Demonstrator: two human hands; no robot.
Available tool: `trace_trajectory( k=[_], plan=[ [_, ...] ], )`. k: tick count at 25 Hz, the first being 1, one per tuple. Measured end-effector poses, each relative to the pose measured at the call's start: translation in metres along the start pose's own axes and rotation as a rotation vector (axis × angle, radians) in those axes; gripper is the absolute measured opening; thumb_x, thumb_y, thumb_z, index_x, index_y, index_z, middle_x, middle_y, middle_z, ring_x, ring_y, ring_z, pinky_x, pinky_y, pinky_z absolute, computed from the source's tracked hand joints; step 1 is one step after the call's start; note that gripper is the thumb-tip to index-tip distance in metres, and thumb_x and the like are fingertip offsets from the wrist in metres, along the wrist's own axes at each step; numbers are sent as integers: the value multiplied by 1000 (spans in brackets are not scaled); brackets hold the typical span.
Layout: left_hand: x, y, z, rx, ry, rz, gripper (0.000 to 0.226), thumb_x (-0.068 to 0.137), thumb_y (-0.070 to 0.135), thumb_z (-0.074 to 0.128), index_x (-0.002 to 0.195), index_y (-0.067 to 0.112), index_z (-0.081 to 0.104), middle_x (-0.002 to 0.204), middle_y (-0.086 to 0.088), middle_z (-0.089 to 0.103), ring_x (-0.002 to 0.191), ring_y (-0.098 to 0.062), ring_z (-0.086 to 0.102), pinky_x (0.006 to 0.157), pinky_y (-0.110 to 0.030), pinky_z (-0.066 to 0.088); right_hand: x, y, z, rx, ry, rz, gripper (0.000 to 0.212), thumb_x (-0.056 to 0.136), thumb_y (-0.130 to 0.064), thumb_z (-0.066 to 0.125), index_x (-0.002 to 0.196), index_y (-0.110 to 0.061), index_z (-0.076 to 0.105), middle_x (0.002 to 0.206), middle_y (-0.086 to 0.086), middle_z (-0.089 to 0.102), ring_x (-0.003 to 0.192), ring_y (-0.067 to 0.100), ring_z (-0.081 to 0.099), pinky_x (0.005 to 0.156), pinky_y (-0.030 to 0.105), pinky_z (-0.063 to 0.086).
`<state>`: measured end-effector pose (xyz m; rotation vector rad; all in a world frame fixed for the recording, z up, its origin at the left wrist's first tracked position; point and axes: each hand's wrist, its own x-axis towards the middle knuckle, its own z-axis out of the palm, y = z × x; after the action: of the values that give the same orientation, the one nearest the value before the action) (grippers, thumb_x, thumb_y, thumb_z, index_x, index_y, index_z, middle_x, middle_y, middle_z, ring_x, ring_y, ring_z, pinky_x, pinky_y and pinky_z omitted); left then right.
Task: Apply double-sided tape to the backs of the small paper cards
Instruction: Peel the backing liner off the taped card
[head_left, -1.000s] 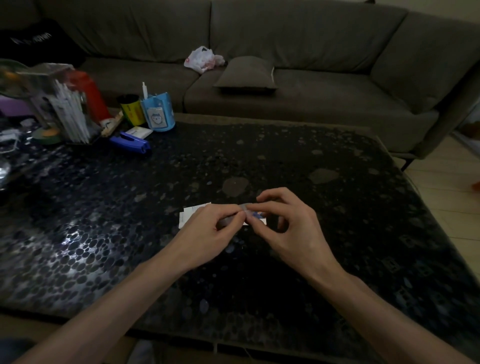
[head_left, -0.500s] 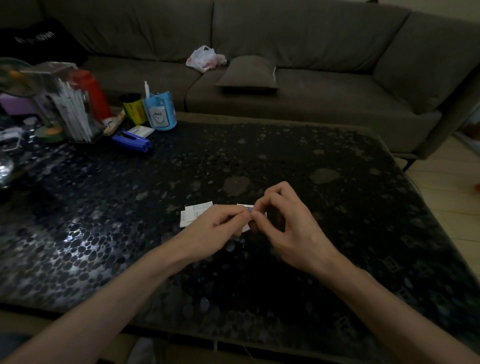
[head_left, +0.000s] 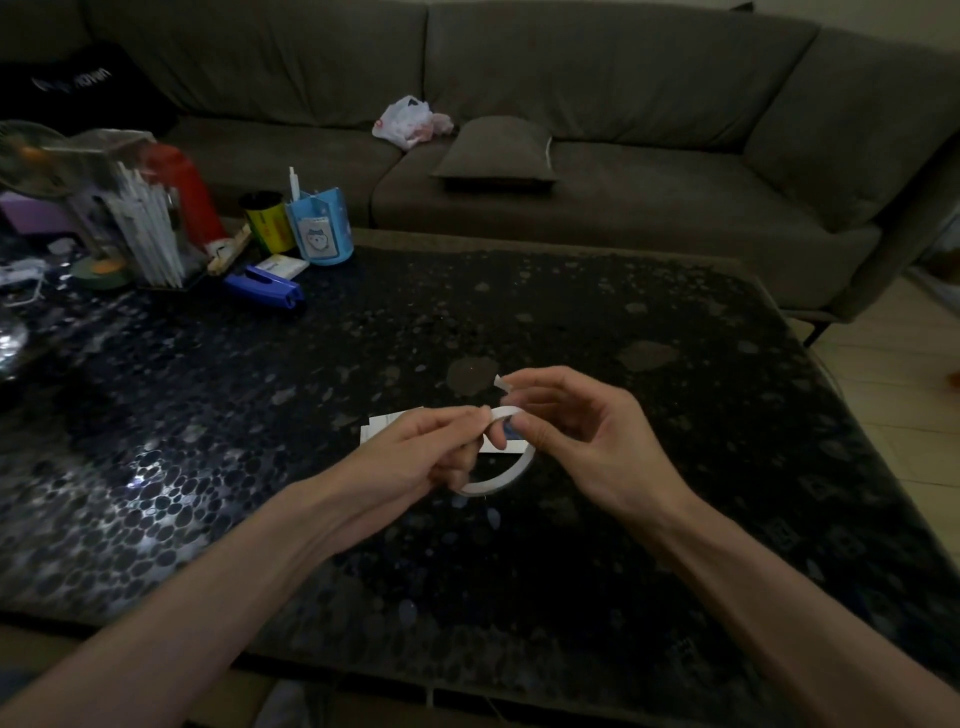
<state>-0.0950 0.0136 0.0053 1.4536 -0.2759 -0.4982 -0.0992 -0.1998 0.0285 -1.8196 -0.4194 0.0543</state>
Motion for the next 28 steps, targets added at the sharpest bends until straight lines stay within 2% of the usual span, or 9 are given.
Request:
trace_trajectory(
  k=[4, 6, 9, 13, 16, 18, 20, 24, 28],
  plan=[
    [-4, 6, 1, -78, -53, -56, 31, 94, 50, 68, 94, 20, 77, 59, 9, 35, 51, -5, 32, 54, -17, 40, 0, 3, 2, 108, 56, 26, 30, 92, -9, 75, 113, -30, 73, 103, -7, 78, 101, 10, 75, 86, 19, 58],
    [-7, 8, 2, -172, -88, -93, 28, 91, 45, 75, 96, 18, 79, 61, 8, 46, 48, -4, 37, 53, -18, 43, -1, 4, 6, 178, 61, 31, 28, 91, -8, 76, 115, -23, 73, 104, -2, 79, 102, 13, 76, 88, 22, 58],
    [-13, 9, 10, -402, -143, -138, 18, 96, 30, 67, 93, 16, 78, 74, 4, 64, 55, -5, 55, 53, -19, 48, -2, 3, 11, 261, 46, 38, 29, 92, -3, 74, 117, -17, 72, 104, 4, 80, 103, 16, 76, 89, 21, 57],
    [-13, 13, 15, -635, -202, -163, 17, 98, 25, 61, 91, 15, 73, 56, 9, 44, 46, -3, 38, 52, -19, 36, 0, -2, 11, 338, 42, 117, 31, 90, -8, 76, 118, -20, 72, 108, 1, 80, 106, 12, 75, 85, 15, 56],
    [-7, 12, 15, -570, 24, -84, 22, 97, 29, 63, 97, 12, 78, 58, 9, 25, 53, -7, 22, 54, -21, 26, 4, -1, 9, 361, 149, 196, 21, 90, -12, 77, 105, -26, 80, 108, -4, 78, 106, 10, 73, 81, 21, 58],
    [-5, 8, 16, -491, 184, -37, 28, 92, 27, 68, 116, 16, 79, 59, 8, 23, 54, -7, 24, 52, -20, 29, 6, 2, 7, 329, 171, 232, 22, 92, -7, 74, 100, -27, 81, 107, -7, 77, 105, 8, 72, 86, 28, 55],
    [-4, 5, 14, -522, 219, -45, 42, 88, 21, 72, 131, 19, 72, 56, 8, 25, 51, -6, 29, 52, -20, 36, 7, 3, 7, 305, 150, 246, 25, 93, -4, 72, 96, -28, 81, 106, -7, 77, 105, 8, 71, 87, 28, 54],
    [-5, 6, 14, -582, 121, -74, 39, 93, 25, 69, 131, 17, 72, 58, 6, 43, 62, -8, 56, 69, -25, 55, 6, 2, 8, 295, 116, 221, 28, 94, -4, 68, 90, -29, 81, 104, -8, 77, 102, 5, 72, 79, 23, 57],
    [-5, 12, 13, -726, 87, -35, 37, 94, 21, 70, 129, 9, 72, 83, 1, 66, 95, -17, 72, 90, -32, 58, 6, 1, 7, 328, 149, 243, 20, 95, -9, 68, 94, -24, 82, 106, -4, 77, 110, 15, 71, 100, 43, 56]
  ],
)
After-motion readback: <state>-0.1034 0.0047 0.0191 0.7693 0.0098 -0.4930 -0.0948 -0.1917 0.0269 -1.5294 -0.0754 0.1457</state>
